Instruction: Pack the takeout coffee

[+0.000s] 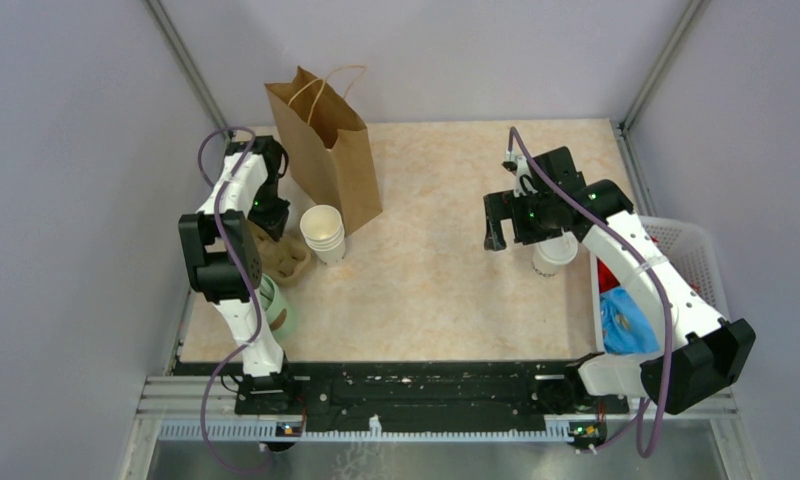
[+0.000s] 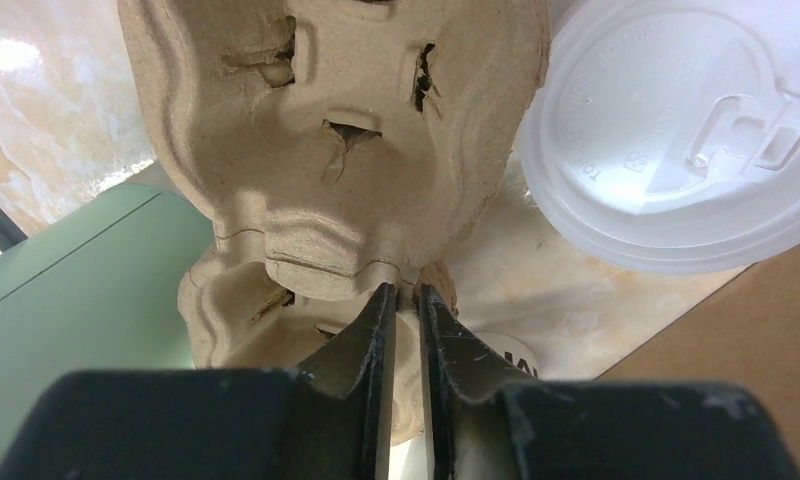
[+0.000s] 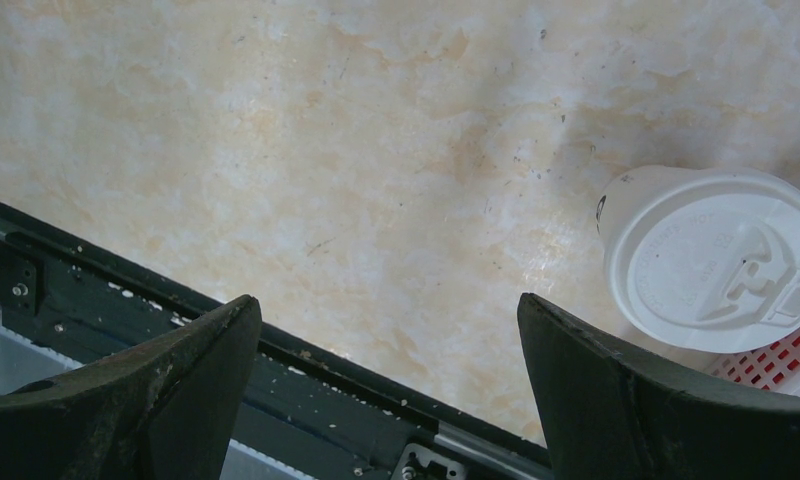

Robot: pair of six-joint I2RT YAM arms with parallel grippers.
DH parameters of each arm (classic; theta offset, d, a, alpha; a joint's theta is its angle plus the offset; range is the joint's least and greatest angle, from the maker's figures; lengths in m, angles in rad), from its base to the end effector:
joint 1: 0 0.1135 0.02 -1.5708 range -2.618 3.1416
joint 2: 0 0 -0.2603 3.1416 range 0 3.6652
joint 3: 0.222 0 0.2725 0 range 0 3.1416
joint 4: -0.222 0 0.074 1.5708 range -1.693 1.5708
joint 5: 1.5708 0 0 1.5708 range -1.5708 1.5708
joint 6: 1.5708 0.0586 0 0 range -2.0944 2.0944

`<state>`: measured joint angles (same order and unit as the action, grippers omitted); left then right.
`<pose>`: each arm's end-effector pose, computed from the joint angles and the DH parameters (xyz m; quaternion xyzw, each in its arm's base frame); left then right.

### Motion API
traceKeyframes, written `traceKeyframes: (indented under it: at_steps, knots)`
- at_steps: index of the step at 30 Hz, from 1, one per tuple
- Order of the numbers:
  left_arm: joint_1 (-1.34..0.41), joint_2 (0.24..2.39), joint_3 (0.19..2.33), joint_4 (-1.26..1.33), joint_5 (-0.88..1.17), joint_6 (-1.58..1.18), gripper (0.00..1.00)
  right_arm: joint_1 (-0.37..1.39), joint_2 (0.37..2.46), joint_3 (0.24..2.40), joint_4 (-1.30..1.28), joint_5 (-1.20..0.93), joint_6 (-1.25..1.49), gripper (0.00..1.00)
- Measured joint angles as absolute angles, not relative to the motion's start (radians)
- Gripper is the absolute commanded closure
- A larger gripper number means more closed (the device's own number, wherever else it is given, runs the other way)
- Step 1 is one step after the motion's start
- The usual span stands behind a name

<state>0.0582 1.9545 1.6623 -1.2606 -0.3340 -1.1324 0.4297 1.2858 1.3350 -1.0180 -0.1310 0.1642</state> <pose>0.3898 0.0420 0.2064 -0.5542 0.8156 0.1383 0.0927 0.2551 0.1253 0.3274 -0.1454 0.9420 0.1463 0.2646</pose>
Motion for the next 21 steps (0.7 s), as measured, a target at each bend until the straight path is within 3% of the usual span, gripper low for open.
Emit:
traceKeyframes:
  at_steps: [10,21]
  knots:
    - [0.059,1.954,1.66,-1.261,-0.335,-1.135,1.0,0.43,1.286,1.335,-1.018,-0.133,0.164,0.01]
    - [0.059,1.954,1.724,-1.325,-0.334,-1.131,1.0,0.436,1.286,1.335,-1.018,-0.133,0.164,0.01]
